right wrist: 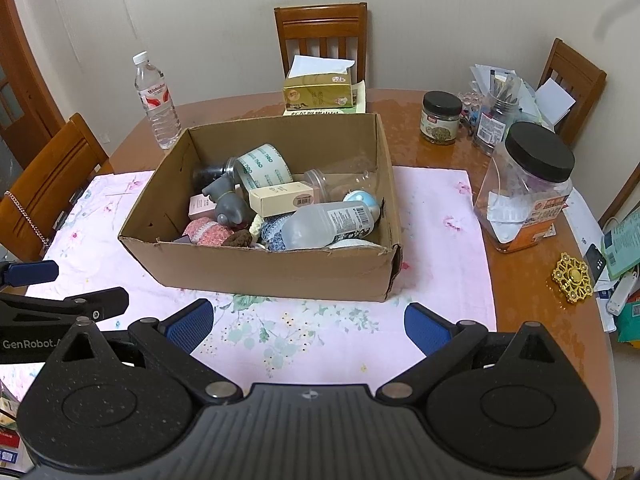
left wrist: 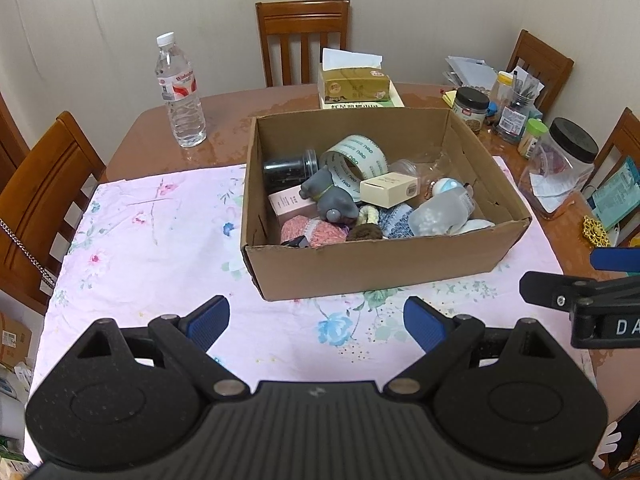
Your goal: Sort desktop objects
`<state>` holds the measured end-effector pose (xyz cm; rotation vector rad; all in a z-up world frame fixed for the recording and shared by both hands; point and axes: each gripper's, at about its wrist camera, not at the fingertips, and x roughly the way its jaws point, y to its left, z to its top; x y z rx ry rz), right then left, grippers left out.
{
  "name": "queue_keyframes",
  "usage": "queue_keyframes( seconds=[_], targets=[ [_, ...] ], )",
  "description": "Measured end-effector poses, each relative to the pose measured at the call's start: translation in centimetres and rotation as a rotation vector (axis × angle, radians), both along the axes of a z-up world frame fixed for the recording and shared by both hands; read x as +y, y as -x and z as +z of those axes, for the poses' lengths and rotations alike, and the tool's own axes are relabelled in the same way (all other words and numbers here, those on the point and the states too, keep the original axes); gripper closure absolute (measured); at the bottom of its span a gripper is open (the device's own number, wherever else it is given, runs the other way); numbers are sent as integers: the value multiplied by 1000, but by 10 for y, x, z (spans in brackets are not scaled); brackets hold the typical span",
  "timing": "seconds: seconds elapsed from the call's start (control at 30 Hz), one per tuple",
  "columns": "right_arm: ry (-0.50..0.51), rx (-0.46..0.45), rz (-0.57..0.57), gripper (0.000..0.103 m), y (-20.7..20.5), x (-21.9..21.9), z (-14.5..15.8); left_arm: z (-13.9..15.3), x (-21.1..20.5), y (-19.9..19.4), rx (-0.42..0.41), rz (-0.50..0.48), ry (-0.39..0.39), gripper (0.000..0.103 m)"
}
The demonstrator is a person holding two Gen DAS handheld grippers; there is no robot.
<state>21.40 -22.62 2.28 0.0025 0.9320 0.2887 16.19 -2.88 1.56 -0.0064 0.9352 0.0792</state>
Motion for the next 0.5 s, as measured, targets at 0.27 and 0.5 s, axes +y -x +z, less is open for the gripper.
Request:
queue_keyframes(
  seconds=[0.27,0.5],
  targets=[
    [-1,3,-1,0,0,1,0,1,1,0,-3,-6,7,9],
    [-1,4,-1,0,0,1,-1,1,0,0,1,-18,12,9]
  ],
)
